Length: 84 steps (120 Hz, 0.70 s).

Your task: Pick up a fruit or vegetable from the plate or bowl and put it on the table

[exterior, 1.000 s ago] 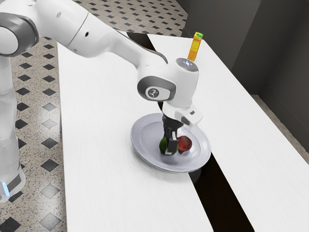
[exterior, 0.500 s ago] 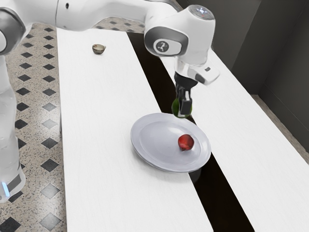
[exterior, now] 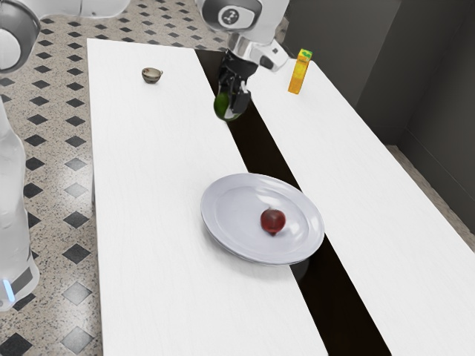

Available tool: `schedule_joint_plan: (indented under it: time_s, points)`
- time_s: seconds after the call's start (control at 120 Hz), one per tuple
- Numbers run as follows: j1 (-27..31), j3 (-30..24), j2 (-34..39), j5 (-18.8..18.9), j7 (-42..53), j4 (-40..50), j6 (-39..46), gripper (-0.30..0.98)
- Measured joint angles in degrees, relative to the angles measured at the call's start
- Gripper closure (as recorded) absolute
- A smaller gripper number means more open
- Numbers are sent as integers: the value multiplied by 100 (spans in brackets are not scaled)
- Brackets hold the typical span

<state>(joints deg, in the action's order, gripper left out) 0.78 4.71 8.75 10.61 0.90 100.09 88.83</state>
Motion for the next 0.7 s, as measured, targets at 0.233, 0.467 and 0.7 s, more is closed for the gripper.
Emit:
schedule_joint_plan:
  time_s: [0.233,0.467,0.7]
  points:
    - [294,266,-177,40,797,52,661,44]
    - [455,347,-183,25,1549,84,1112,25]
    - [450,354,-206,-65,2112,132,1232,5]
